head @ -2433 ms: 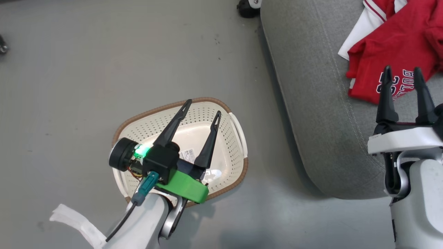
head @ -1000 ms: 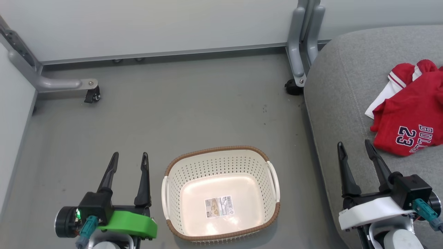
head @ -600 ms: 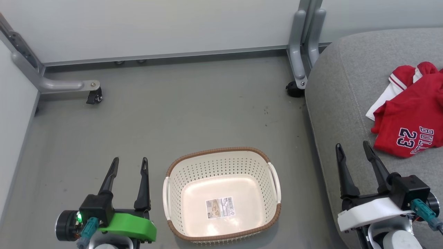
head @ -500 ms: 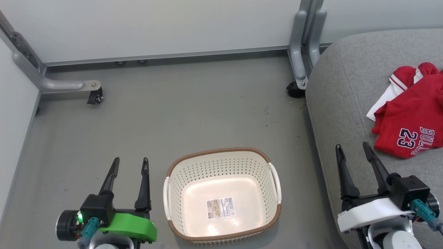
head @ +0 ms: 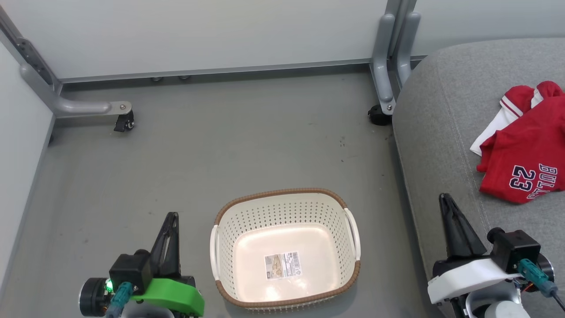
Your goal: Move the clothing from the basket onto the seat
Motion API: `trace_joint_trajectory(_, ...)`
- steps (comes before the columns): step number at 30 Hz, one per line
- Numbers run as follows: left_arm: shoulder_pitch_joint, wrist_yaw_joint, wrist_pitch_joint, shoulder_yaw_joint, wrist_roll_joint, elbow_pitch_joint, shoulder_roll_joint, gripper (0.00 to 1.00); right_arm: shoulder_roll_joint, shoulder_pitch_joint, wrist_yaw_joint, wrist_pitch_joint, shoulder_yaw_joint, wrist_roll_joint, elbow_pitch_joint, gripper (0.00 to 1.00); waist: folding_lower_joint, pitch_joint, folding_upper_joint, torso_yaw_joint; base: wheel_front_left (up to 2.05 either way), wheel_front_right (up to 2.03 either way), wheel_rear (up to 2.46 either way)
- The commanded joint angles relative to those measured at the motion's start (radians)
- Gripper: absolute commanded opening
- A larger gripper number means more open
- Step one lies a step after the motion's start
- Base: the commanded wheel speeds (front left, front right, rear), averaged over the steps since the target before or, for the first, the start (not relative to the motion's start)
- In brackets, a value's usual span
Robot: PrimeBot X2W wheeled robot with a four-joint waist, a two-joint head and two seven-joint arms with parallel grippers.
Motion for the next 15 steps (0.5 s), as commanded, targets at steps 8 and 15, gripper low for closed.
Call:
trace_joint_trajectory(8, -0.009, -0.011, 0.043, 0.027, -0.173, -0.009, 0.002, 0.00, -0.013, -0.017, 0.000, 0.021, 0.001, 0.189, 0.013, 0.00, 0.0001, -0.006, 0.0000, -0.001, 0.00, 0.00, 0.00)
trace_joint_trajectory(15, -0.015, -0.018, 0.075, 0.048, -0.300, -0.010, 0.003, 0.00, -0.022, -0.033, 0.000, 0.038, 0.001, 0.326, 0.034, 0.00, 0.0001, -0.011, 0.0000, -0.003, 0.00, 0.00, 0.00)
